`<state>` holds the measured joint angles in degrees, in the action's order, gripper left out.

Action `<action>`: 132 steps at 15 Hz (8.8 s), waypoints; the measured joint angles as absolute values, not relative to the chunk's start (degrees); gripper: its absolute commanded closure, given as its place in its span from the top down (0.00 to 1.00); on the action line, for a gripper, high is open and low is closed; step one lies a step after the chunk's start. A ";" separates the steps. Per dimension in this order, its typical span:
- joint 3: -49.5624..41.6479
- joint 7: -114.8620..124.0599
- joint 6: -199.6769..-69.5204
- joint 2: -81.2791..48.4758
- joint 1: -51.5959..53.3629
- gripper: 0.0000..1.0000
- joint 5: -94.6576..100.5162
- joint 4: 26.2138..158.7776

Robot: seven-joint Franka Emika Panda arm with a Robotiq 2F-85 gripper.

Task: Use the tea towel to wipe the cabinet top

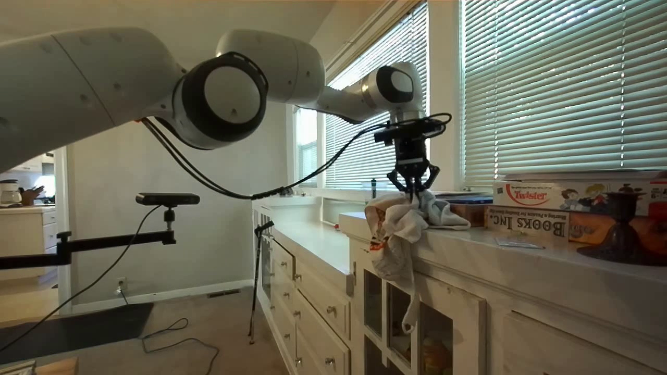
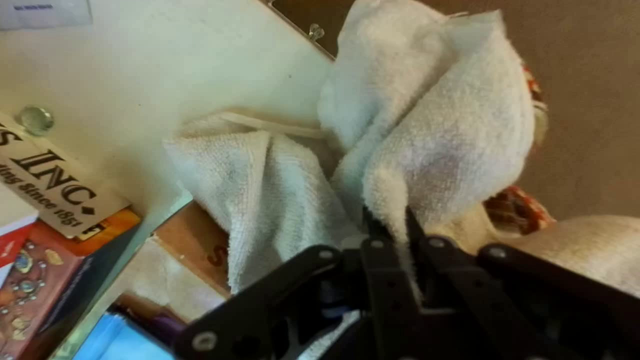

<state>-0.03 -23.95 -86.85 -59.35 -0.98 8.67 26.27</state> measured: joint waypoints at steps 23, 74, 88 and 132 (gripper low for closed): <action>-7.41 -2.04 -88.06 -61.89 -11.73 0.02 8.55 25.64; -3.39 -18.45 -90.58 -61.22 5.58 0.02 9.00 26.10; -9.16 -8.93 -92.06 -57.94 -4.27 0.02 11.72 25.02; -3.66 -5.78 -67.39 -41.77 -5.31 1.00 2.96 25.27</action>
